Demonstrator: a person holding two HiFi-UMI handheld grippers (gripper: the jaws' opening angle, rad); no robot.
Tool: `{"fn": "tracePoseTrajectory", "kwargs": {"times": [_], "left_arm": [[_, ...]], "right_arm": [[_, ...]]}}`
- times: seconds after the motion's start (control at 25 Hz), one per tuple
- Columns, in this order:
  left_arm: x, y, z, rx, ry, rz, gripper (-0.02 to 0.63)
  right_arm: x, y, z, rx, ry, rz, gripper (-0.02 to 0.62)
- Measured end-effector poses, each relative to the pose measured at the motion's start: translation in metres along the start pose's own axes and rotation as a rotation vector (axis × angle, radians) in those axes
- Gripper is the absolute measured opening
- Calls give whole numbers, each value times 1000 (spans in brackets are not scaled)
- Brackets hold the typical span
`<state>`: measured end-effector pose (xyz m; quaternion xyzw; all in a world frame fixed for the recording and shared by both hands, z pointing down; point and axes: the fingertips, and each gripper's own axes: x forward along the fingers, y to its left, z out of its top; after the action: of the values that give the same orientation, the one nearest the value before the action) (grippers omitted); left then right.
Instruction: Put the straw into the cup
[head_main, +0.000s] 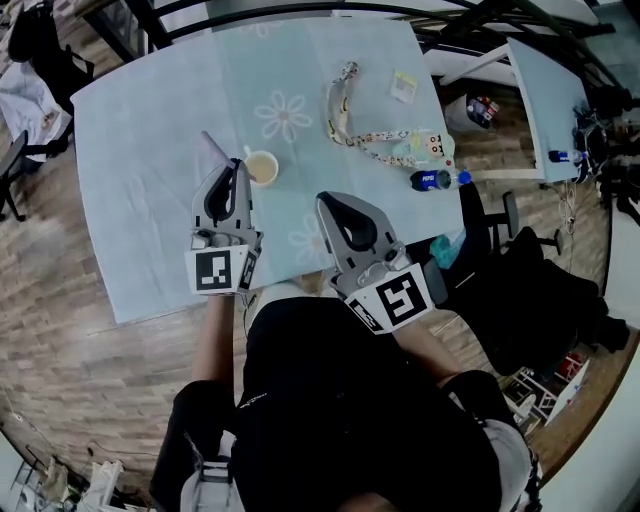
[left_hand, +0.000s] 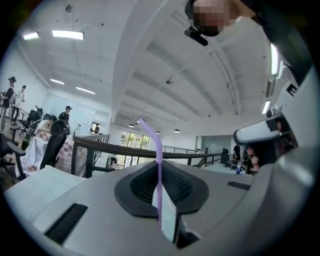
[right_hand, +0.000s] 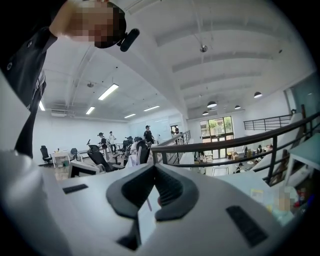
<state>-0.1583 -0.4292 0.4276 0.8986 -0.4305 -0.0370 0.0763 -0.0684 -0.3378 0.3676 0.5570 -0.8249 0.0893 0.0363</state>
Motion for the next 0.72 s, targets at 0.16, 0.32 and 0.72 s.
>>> {"fn": "tracePoseTrajectory", "kwargs": {"times": [0.16, 0.32, 0.72], "left_arm": [[17, 11, -27, -10, 34, -19, 29], [27, 15, -57, -14, 91, -35, 29], [45, 15, -131, -18, 222, -49, 29]], "right_arm": [[4, -4, -10, 4, 31, -23, 9], [2, -8, -19, 18, 54, -55, 9], [-5, -19, -30, 27, 91, -116, 9]]}}
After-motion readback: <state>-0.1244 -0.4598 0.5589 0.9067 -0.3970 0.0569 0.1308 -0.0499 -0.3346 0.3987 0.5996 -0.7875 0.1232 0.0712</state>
